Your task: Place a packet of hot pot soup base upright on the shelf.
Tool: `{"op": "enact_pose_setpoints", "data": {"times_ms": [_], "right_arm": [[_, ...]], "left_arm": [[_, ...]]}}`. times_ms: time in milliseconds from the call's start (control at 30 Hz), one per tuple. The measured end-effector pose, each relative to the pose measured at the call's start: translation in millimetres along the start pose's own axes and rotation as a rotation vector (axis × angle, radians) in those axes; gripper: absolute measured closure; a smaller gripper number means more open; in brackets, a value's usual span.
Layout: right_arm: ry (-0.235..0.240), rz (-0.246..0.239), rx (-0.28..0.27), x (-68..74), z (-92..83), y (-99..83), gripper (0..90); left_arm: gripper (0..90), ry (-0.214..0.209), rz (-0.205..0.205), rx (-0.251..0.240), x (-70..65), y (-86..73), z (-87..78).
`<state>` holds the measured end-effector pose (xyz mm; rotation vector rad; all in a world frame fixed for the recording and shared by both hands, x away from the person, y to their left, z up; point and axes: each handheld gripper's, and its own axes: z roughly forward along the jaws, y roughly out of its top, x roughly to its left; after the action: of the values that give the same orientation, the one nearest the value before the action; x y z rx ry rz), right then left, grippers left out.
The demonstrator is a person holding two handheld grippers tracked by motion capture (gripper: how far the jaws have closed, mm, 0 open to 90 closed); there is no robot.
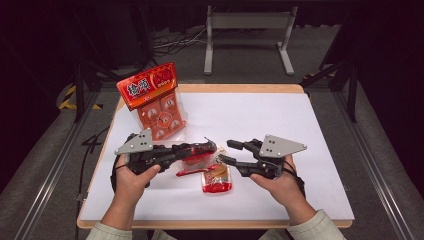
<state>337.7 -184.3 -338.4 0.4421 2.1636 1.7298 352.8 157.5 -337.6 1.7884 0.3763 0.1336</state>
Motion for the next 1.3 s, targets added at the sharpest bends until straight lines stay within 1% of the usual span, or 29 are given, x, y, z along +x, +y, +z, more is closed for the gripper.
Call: {"op": "enact_pose_setpoints", "data": {"times_ms": [100, 133, 200, 300, 333, 400, 467, 500, 533, 567, 600, 767, 833, 867, 900, 1000, 1100, 1133, 1200, 1300], "right_arm": [[-0.015, 0.013, 0.003, -3.4, -7.4, -2.7, 51.6], [-0.021, 0.018, 0.005, -4.2, -9.9, -3.7, 51.5], [-0.034, 0.024, 0.008, -5.9, -15.0, -5.7, 51.5], [-0.057, 0.031, -0.001, -7.9, -23.2, -9.1, 51.6], [-0.065, 0.038, 0.0, -8.9, -26.3, -10.7, 51.6], [-0.078, 0.043, 0.002, -10.5, -30.4, -13.0, 51.7], [-0.091, 0.051, 0.004, -12.0, -35.3, -15.1, 51.8], [-0.099, 0.053, 0.003, -13.0, -38.1, -16.2, 51.8], [-0.109, 0.059, 0.002, -14.2, -42.2, -17.5, 51.9], [-0.109, 0.059, 0.002, -14.2, -42.2, -17.5, 51.9], [-0.121, 0.064, 0.002, -15.4, -46.4, -18.6, 51.9], [-0.141, 0.074, 0.0, -18.1, -53.6, -21.4, 51.9], [-0.141, 0.076, 0.001, -18.9, -55.1, -21.9, 51.9], [-0.149, 0.079, 0.0, -19.8, -57.0, -22.7, 51.9], [-0.149, 0.079, 0.0, -19.8, -57.0, -22.7, 51.9], [-0.154, 0.084, -0.003, -21.6, -58.6, -23.5, 51.9], [-0.159, 0.086, -0.002, -23.2, -59.6, -23.9, 52.0], [-0.158, 0.086, -0.004, -23.6, -59.9, -23.8, 52.0], [-0.161, 0.085, -0.005, -24.1, -61.2, -23.2, 51.9], [-0.164, 0.087, -0.012, -24.8, -62.7, -22.6, 51.9]], "left_arm": [[89.6, 0.001, -0.006, 0.004, 4.7, 3.1, -5.0], [89.6, 0.0, 0.001, 0.003, 6.8, 4.3, -6.6], [89.6, 0.003, -0.009, -0.002, 9.8, 6.7, -10.1], [89.6, 0.009, -0.002, 0.003, 15.9, 10.3, -15.1], [89.6, 0.015, -0.008, 0.002, 17.5, 11.2, -16.6], [89.6, 0.022, -0.002, 0.004, 21.4, 12.8, -19.5], [89.6, 0.036, -0.006, 0.005, 25.0, 14.8, -23.6], [89.7, 0.042, 0.0, 0.008, 26.7, 15.8, -25.3], [89.7, 0.057, -0.02, -0.003, 28.6, 17.5, -28.7], [89.7, 0.057, -0.02, -0.003, 28.6, 17.5, -28.7], [89.7, 0.067, -0.02, -0.018, 32.2, 19.4, -32.0], [89.7, 0.086, -0.025, -0.028, 38.7, 22.4, -37.5], [89.6, 0.104, -0.005, -0.032, 43.0, 23.6, -40.3], [89.7, 0.116, -0.001, -0.033, 46.1, 23.5, -42.6], [89.7, 0.116, -0.001, -0.033, 46.1, 23.5, -42.6], [89.6, 0.134, -0.001, -0.032, 50.7, 21.8, -46.1], [89.6, 0.149, -0.012, -0.035, 55.5, 20.1, -51.0], [89.7, 0.156, -0.003, -0.038, 57.6, 20.0, -52.8], [89.7, 0.161, -0.01, -0.042, 61.1, 19.1, -55.0], [89.6, 0.186, 0.017, -0.033, 66.9, 17.2, -55.7]]}}
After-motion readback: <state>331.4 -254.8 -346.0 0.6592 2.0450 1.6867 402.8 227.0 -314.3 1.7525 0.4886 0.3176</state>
